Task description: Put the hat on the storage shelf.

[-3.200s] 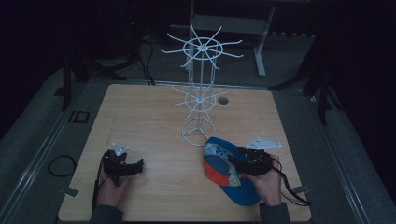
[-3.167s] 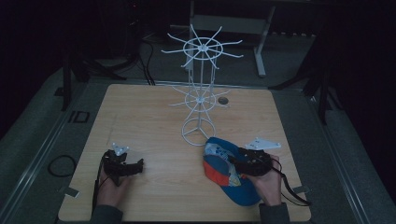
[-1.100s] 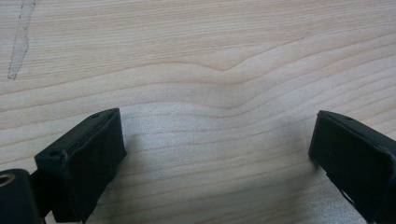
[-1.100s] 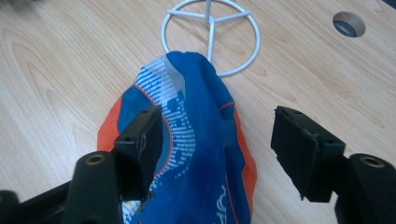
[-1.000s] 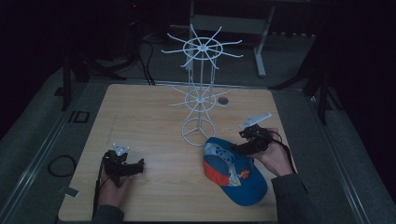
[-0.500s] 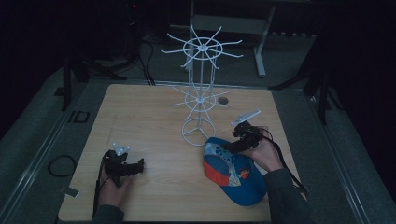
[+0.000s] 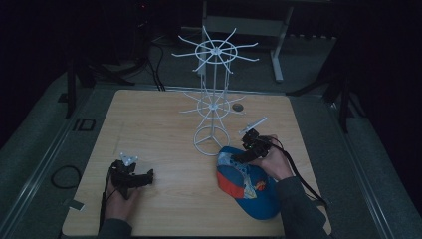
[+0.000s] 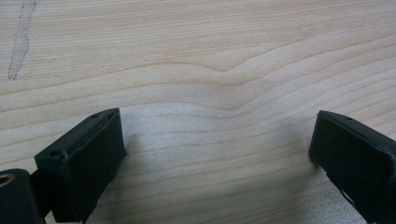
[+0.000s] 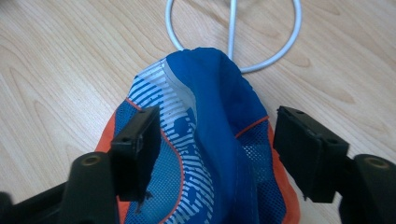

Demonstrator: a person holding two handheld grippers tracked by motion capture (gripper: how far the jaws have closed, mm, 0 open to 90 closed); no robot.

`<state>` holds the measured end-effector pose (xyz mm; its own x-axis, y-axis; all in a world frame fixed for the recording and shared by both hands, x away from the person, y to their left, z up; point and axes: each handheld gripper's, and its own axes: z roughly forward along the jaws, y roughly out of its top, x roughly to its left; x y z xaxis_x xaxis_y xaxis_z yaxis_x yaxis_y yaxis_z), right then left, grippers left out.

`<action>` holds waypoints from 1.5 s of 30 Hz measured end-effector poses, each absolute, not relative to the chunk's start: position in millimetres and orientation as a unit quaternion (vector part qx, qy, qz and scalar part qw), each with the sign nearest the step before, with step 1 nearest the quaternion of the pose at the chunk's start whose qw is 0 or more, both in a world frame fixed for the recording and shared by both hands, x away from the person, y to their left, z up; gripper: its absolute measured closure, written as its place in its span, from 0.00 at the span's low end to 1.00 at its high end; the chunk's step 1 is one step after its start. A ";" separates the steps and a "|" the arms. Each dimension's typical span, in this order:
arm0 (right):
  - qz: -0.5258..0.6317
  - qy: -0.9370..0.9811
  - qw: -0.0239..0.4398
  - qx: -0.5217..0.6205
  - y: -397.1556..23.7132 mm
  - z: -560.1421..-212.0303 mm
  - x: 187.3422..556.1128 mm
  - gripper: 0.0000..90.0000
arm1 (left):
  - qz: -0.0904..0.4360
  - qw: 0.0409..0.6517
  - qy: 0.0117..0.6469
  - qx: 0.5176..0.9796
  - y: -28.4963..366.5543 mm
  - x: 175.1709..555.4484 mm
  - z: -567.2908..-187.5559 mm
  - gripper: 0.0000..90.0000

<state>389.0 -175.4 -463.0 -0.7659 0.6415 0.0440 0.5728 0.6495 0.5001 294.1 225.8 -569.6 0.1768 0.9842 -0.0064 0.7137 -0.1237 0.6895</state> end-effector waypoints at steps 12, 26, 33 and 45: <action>0.205 0.920 0.052 0.330 -165.5 -485.5 397.1 0.37 | 0.236 0.287 0.597 0.711 225.8 294.1 -569.6 0.04; 0.164 0.930 0.031 0.327 -156.7 -503.4 401.6 0.78 | 0.236 0.287 0.597 0.711 225.8 294.1 -569.6 0.04; 0.181 0.932 0.046 0.311 -158.9 -494.7 392.9 0.97 | 0.236 0.287 0.597 0.711 225.8 294.1 -569.6 0.04; 0.223 0.922 0.086 0.304 -171.5 -468.8 374.8 0.98 | 0.236 0.287 0.597 0.711 225.8 294.1 -569.6 0.04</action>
